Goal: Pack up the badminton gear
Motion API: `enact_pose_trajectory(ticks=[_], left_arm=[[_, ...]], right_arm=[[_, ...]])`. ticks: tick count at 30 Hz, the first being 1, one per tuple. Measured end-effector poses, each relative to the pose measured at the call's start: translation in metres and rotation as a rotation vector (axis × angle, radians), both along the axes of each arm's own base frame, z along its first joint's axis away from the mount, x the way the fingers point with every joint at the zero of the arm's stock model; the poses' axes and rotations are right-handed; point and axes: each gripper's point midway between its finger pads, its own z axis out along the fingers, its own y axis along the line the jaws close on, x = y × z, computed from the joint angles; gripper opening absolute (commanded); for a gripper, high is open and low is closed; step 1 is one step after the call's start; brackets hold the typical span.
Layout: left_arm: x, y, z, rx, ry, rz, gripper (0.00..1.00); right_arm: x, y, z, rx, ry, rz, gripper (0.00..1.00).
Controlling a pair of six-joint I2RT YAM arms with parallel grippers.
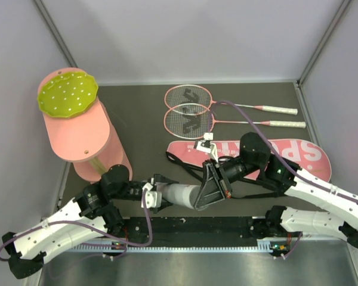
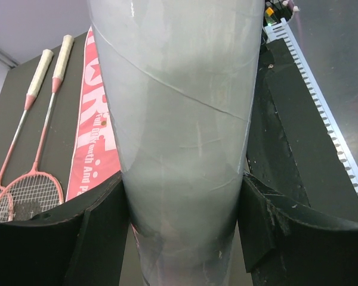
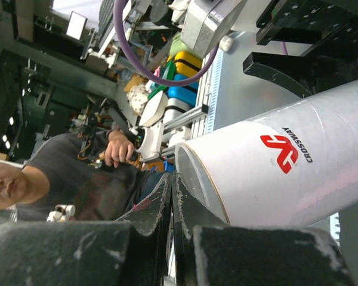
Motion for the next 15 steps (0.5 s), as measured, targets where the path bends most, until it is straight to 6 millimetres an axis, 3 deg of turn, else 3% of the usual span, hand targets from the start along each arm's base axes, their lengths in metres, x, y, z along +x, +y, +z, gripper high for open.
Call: enact_pose_trajectory(ticks=[15], left_arm=[[-0.004, 0.005, -0.012, 0.03, 0.036, 0.006, 0.0]], right_arm=[[-0.002, 0.012, -0.012, -0.013, 0.035, 0.075, 0.0]])
